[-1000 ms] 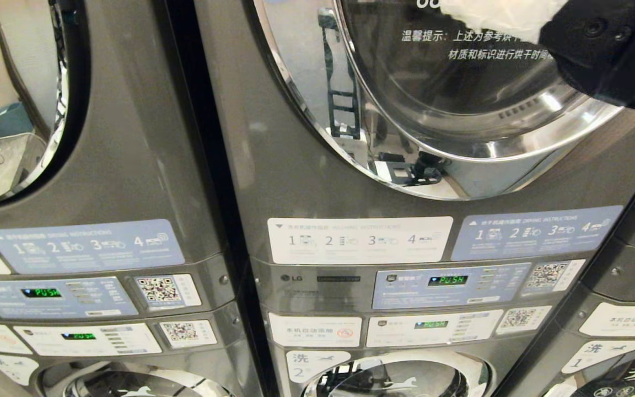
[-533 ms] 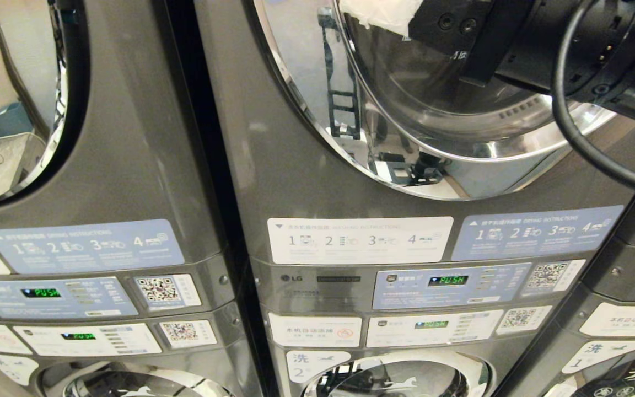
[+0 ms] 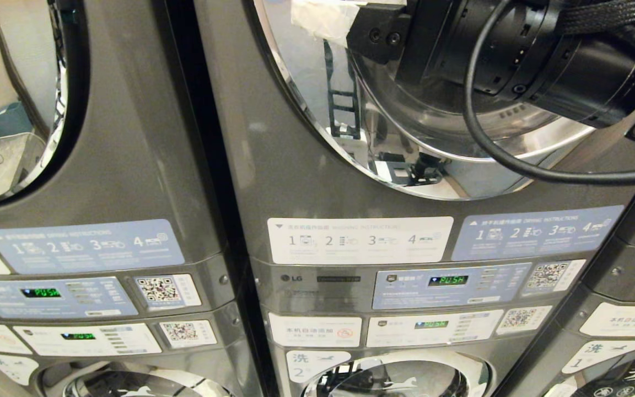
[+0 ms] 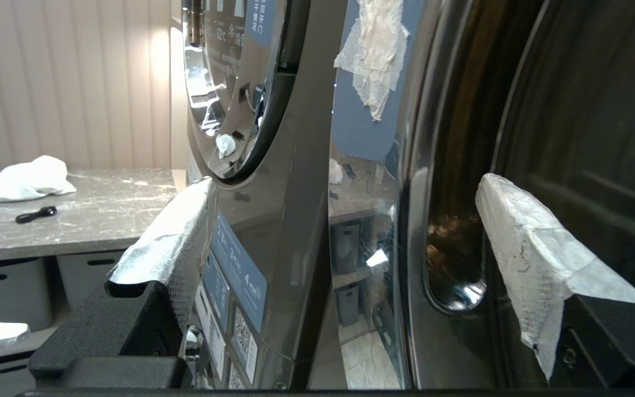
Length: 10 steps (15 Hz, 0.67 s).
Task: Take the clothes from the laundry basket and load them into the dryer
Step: Open the dryer
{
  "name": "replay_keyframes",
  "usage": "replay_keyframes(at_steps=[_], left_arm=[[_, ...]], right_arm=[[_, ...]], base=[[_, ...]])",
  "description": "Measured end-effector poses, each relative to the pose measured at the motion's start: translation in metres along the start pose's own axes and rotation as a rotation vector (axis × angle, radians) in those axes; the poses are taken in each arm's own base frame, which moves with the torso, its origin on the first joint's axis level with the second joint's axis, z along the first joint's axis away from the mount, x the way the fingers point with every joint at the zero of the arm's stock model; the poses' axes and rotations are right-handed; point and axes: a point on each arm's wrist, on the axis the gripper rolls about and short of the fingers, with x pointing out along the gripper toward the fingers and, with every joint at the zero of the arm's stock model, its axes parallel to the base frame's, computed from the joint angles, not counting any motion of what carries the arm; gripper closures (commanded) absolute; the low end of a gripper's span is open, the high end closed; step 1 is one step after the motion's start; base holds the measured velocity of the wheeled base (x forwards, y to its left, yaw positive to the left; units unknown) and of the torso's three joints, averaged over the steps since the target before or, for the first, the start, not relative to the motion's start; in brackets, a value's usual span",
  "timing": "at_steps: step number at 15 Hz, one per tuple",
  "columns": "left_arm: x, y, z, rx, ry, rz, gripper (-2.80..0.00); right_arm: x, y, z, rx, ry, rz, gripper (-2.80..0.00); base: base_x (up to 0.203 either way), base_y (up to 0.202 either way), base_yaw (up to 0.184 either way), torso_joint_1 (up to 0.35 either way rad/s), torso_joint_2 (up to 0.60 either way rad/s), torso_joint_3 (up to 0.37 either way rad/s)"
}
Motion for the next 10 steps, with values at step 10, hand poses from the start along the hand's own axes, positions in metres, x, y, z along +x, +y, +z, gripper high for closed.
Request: replay_keyframes(at_steps=[10], left_arm=[[0.000,0.000,0.000,0.000,0.000,0.000,0.00]], right_arm=[[0.018,0.000,-0.016,-0.004,0.020,0.023,-2.80]], base=[[0.000,0.000,0.000,0.000,0.00,0.000]])
